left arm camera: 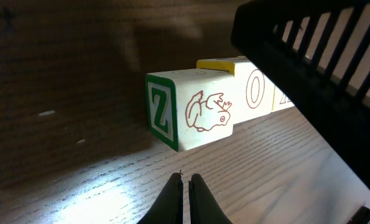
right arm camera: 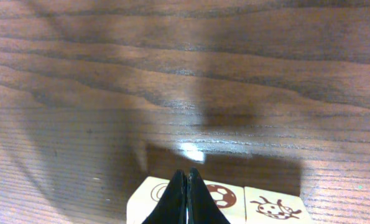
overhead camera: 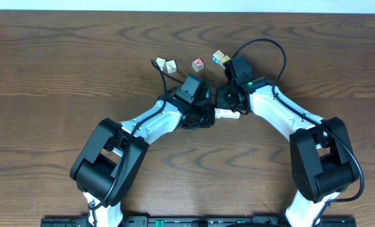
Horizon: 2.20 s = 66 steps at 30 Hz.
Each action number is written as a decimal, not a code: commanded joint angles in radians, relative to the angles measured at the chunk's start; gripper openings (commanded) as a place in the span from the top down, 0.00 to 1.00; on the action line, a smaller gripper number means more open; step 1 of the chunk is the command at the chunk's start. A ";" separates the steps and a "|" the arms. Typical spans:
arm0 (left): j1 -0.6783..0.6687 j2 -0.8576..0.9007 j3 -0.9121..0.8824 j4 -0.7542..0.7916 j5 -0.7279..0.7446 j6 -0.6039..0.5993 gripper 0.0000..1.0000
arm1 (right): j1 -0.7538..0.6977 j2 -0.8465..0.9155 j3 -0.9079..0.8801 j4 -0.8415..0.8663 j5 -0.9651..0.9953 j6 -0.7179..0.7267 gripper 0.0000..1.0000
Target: Lift 3 blocks
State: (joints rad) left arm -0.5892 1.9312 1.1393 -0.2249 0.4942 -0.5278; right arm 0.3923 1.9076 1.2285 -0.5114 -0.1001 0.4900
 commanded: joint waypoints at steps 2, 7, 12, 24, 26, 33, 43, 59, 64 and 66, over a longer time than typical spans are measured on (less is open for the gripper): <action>0.003 0.012 -0.012 0.002 -0.009 -0.008 0.93 | 0.008 0.006 0.004 -0.005 -0.006 0.011 0.99; 0.003 0.012 -0.012 0.002 -0.009 -0.008 0.92 | 0.008 0.006 0.004 -0.010 -0.007 0.011 0.99; 0.003 0.012 -0.012 0.002 -0.009 -0.008 0.93 | 0.008 0.006 0.004 -0.017 -0.014 0.011 0.99; 0.003 0.012 -0.012 0.003 -0.009 -0.008 0.93 | 0.008 0.006 0.004 -0.023 -0.025 0.011 0.99; 0.003 0.012 -0.012 0.003 -0.009 -0.008 0.93 | 0.008 0.006 0.004 -0.023 -0.033 0.011 0.99; 0.003 0.012 -0.012 0.003 -0.009 -0.008 0.93 | 0.008 0.006 0.004 -0.024 -0.033 0.011 0.99; 0.003 0.012 -0.012 0.002 -0.009 -0.008 0.93 | 0.008 0.006 0.004 -0.031 -0.033 0.011 0.99; 0.008 0.012 -0.011 -0.002 -0.008 0.007 0.93 | -0.045 0.006 0.076 -0.066 -0.059 0.011 0.99; 0.019 0.012 -0.011 -0.008 -0.006 0.007 0.92 | -0.105 0.006 0.167 -0.165 -0.074 -0.013 0.99; 0.026 0.011 -0.011 -0.013 -0.004 0.007 0.93 | -0.130 0.006 0.204 -0.209 -0.097 -0.048 0.99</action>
State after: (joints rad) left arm -0.5766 1.9312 1.1393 -0.2298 0.4942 -0.5270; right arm 0.3004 1.9083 1.3750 -0.6907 -0.1650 0.4828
